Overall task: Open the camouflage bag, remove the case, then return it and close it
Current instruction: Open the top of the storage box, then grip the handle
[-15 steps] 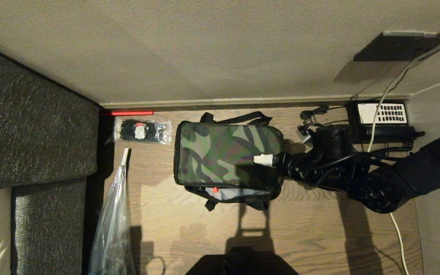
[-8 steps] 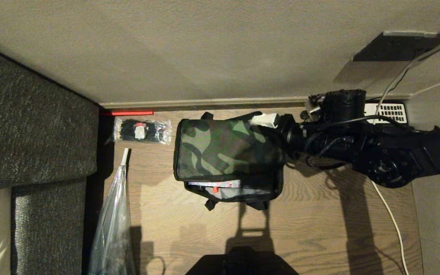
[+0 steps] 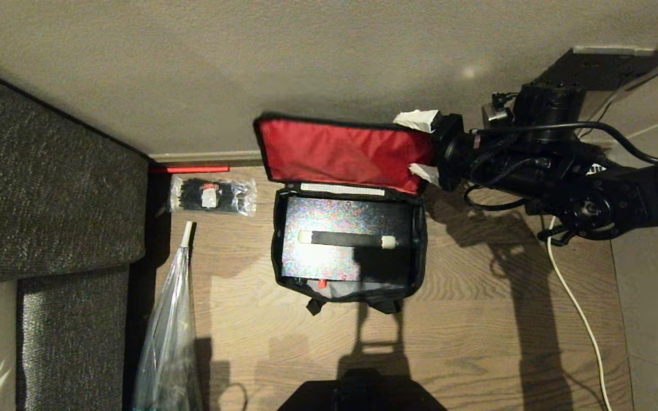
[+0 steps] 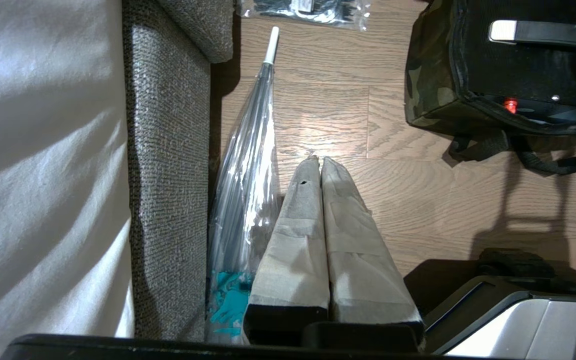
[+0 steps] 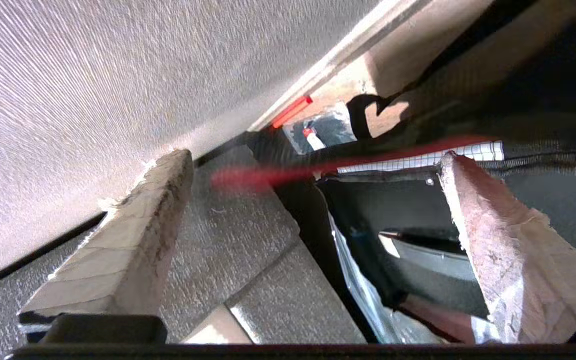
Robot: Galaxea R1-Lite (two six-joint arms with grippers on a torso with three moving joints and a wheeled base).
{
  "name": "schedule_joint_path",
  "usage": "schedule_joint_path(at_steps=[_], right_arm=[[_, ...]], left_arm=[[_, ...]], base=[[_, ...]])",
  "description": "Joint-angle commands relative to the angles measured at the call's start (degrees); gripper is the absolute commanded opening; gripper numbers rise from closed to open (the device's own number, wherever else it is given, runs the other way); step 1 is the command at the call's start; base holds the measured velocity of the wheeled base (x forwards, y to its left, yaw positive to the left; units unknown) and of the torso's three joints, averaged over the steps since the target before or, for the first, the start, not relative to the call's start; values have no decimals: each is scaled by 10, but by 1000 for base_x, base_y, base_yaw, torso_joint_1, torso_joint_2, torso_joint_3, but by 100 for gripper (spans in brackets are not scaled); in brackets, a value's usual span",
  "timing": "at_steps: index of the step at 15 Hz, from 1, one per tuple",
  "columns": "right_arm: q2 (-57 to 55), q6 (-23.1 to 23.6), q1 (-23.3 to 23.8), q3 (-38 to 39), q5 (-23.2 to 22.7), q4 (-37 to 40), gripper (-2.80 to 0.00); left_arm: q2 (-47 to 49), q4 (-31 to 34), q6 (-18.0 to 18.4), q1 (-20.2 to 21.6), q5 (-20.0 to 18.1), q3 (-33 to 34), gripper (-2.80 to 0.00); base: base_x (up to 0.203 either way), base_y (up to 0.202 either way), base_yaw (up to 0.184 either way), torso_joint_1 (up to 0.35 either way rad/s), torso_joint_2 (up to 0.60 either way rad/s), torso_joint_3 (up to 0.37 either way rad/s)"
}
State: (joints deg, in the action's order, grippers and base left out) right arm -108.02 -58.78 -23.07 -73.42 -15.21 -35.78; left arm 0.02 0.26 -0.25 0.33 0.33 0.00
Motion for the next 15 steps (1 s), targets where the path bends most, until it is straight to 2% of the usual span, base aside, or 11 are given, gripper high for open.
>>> schedule_joint_path(at_steps=[1, 4, 8, 9, 15], right_arm=[[5, -2, 6, -3, -1, -10, 0], [9, 0, 15, 28, -3, -79, 0], [48, 15, 16, 117, -22, -86, 0], [68, 21, 16, 143, -28, -87, -280], [213, 27, 16, 296, -102, -83, -280]], left_arm=[[-1, 0, -1, 0, 0, 2, -280], [-1, 0, -1, 0, 0, 2, -280], [-1, 0, -1, 0, 0, 2, -280], [-1, 0, -1, 0, 0, 2, -280], [-1, 0, -1, 0, 0, 2, -280]], base=[[0, 0, 0, 0, 0, 0], [0, 0, 0, 0, 0, 0], [0, 0, 0, 0, 0, 0], [0, 0, 0, 0, 0, 0], [0, 0, 0, 0, 0, 0]])
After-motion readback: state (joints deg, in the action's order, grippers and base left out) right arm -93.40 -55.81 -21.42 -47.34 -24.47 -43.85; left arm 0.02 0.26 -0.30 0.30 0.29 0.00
